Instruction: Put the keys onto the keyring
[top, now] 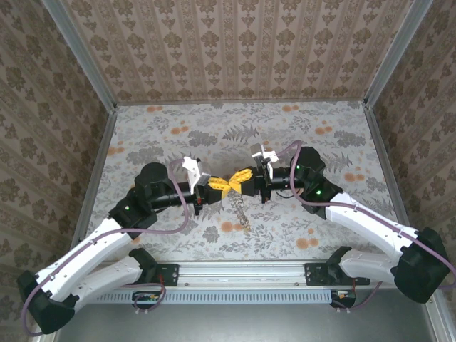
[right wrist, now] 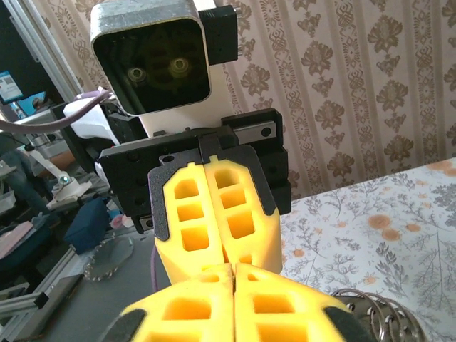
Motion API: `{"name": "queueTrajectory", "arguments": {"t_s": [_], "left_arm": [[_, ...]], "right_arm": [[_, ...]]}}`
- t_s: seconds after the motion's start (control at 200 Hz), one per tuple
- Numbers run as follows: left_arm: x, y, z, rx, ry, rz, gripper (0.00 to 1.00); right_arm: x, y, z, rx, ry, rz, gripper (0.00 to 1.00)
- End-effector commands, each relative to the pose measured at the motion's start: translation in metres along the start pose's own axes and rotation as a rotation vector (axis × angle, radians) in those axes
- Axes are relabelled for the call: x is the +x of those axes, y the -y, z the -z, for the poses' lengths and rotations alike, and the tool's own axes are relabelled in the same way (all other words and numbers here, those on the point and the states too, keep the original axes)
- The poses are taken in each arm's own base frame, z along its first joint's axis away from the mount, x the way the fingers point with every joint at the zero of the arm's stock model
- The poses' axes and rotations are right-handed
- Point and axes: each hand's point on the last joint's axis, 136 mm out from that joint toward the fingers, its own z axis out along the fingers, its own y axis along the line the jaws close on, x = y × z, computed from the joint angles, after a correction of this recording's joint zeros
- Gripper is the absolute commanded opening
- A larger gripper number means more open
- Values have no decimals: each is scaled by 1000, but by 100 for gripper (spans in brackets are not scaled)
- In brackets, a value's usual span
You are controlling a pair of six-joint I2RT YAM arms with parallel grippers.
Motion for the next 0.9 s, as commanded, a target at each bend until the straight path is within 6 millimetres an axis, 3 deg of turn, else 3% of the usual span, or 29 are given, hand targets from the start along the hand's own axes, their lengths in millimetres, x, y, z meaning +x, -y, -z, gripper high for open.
{"name": "queueTrajectory", "arguments": {"t_s": [0.0,0.2,0.395,0.49,0.895], "left_arm": [[-15,-5,1,-22,21,-57,0],[-16,-8,1,-27,32,-71,0],[-13,-5,-2,3,-7,-98,0],[-11,-1,-3,33,-16,-101,0],[-12,-1,1,22,-41,-125,0]], "right_arm": [[0,-25,1,-75,-7,62,0],[4,-30,7,-71,-5,101,0],[13,-27,10,-36,-18,86,7],[17,-26,12,-19,-16,89,0],[18,-22,16,29,-1,95,0]]}}
